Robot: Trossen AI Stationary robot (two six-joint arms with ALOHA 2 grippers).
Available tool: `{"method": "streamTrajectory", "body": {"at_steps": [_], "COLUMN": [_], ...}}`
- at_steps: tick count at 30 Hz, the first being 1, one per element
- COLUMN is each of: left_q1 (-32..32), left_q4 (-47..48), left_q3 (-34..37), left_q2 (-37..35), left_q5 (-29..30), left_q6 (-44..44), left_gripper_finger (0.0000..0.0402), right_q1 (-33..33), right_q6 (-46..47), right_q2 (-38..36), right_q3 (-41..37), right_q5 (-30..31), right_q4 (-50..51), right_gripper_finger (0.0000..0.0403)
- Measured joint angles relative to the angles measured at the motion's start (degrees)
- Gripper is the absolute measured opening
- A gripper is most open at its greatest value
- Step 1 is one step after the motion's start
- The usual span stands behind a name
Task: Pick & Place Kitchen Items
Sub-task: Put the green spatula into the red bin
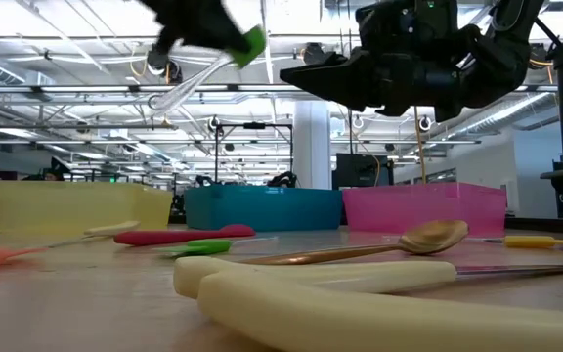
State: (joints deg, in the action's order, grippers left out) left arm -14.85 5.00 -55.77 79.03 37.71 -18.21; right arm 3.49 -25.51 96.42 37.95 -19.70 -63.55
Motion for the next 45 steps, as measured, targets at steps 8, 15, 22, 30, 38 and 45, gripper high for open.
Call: {"method": "streamTrajectory", "body": {"at_steps": [8, 15, 22, 30, 38, 45], "left_q1": [6.78, 8.82, 9.34, 9.09, 8.93, 8.93], "left_q4": [-23.38, -37.78, -36.21, -36.17, -35.21, -32.73], "left_q3": [-0.06, 0.03, 0.03, 0.01, 0.01, -0.1], "left_q2": [7.71, 15.74, 14.62, 14.6, 14.6, 14.55], "left_q5": [-20.71, -26.23, -26.23, -26.3, -25.65, -24.54], "left_q6": [19.67, 25.82, 25.69, 25.47, 25.82, 25.4], "left_gripper_finger": [0.0033, 0.003, 0.0032, 0.004, 0.0027, 0.0044], "right_q1": [-0.31, -0.33, -0.07, -0.07, 0.28, 0.28], "right_q6": [7.75, 14.05, 13.64, 12.0, 10.49, 10.4], "right_q2": [0.0, 0.02, 0.04, 0.04, 0.02, 0.07], "right_q3": [0.02, 0.02, 0.02, 0.0, 0.0, -0.03], "right_q5": [0.14, 0.34, 0.39, 1.49, 4.67, 4.85], "right_q4": [-1.66, -2.87, -0.55, -0.88, 0.68, 1.29], "right_gripper_finger": [0.0212, 0.0211, 0.017, 0.0068, 0.0014, 0.0007]}}
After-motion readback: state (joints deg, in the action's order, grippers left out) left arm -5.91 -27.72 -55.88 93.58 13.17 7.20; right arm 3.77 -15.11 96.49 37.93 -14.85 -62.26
